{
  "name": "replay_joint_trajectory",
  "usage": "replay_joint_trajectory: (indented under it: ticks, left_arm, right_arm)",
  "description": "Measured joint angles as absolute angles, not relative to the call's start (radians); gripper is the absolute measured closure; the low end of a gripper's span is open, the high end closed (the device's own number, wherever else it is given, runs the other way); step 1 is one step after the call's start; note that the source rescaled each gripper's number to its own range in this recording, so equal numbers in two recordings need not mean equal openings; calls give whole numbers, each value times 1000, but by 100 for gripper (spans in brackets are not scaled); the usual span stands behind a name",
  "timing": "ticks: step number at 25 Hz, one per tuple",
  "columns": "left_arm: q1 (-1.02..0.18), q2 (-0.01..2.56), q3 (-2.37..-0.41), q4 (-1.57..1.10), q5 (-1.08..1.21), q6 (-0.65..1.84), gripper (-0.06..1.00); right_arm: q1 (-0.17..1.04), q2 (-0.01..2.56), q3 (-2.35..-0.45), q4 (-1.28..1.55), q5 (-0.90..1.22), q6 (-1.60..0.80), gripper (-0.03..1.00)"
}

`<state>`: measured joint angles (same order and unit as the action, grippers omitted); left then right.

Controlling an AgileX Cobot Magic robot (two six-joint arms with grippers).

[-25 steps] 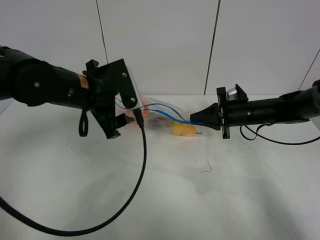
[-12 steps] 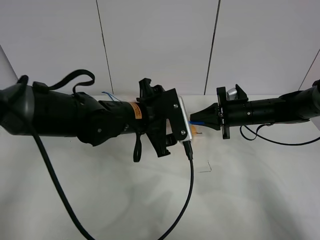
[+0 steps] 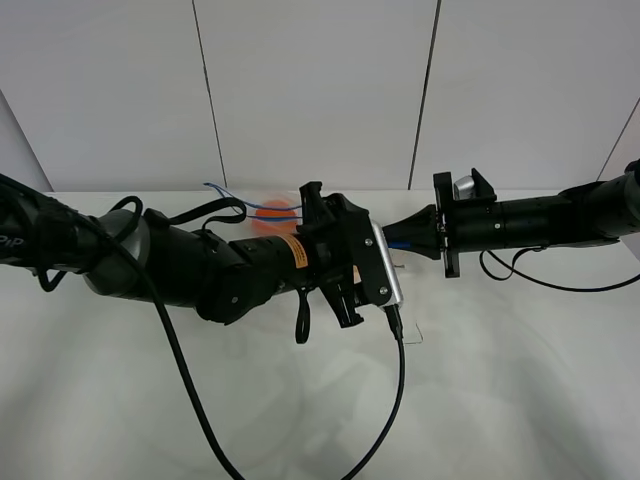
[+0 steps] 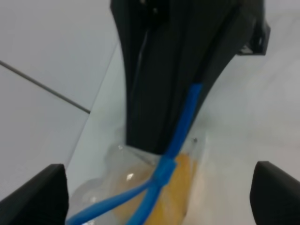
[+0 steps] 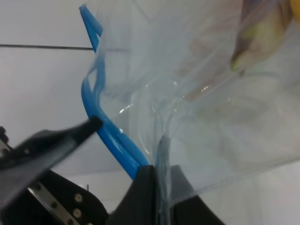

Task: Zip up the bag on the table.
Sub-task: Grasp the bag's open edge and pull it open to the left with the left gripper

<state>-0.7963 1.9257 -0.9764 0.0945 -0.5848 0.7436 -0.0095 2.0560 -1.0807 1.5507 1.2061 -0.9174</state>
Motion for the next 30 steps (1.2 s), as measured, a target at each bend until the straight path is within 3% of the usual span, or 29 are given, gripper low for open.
replay_joint_trajectory:
  ticks: [9, 23, 30]
  left_arm:
    - [-805, 1926, -973, 95, -604, 743, 41]
    - [-805, 2001, -973, 60, -750, 743, 45]
    - [-805, 2003, -973, 54, -806, 743, 63]
  right_arm:
    - [-9, 2056, -1081, 1573, 1206, -917, 97]
    - [-9, 2056, -1081, 1573, 1205, -915, 97]
    - [-9, 2056, -1081, 1573, 1205, -915, 97]
